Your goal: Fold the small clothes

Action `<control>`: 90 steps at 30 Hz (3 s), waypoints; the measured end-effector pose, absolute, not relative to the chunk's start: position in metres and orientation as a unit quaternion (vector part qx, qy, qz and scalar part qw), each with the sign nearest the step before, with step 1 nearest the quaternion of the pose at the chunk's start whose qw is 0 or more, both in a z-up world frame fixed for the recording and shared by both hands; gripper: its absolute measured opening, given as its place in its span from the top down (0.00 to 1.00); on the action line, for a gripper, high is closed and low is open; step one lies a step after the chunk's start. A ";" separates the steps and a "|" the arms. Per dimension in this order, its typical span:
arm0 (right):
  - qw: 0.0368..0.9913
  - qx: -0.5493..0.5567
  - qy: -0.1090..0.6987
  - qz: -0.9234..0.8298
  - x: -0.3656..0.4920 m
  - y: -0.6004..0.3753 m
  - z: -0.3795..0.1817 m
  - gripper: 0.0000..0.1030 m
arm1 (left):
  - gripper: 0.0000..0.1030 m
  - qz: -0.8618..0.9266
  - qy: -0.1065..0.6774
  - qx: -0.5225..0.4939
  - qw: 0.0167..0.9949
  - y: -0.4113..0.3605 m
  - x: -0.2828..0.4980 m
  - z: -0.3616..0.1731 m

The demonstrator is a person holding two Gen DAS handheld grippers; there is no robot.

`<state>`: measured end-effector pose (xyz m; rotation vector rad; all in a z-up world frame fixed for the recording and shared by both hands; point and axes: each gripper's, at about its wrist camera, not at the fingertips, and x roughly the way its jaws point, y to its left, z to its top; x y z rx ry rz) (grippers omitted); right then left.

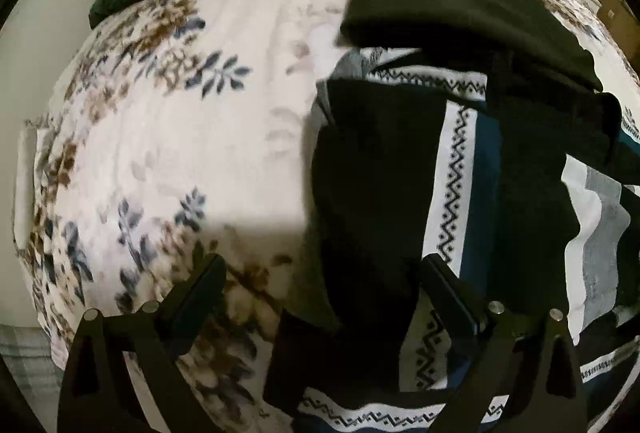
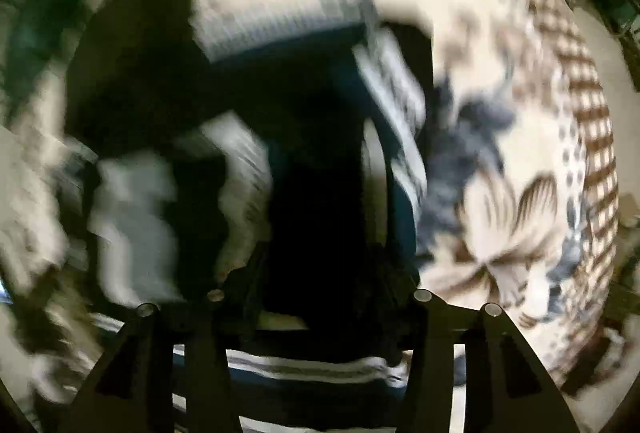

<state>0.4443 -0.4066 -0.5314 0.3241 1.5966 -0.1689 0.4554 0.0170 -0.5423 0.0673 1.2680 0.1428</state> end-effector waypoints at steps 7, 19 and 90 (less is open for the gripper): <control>0.713 0.244 0.653 -0.073 0.420 -0.451 -0.475 0.44 | 0.03 0.053 0.553 0.033 0.831 -0.003 0.415 -0.493; 0.717 0.279 0.639 0.004 0.543 -0.541 -0.556 0.96 | 0.03 0.127 0.556 0.020 0.821 -0.093 0.328 -0.490; 0.719 0.063 0.685 0.105 0.629 -0.106 -0.421 0.92 | 0.95 0.099 0.558 -0.276 0.776 0.057 0.108 -0.483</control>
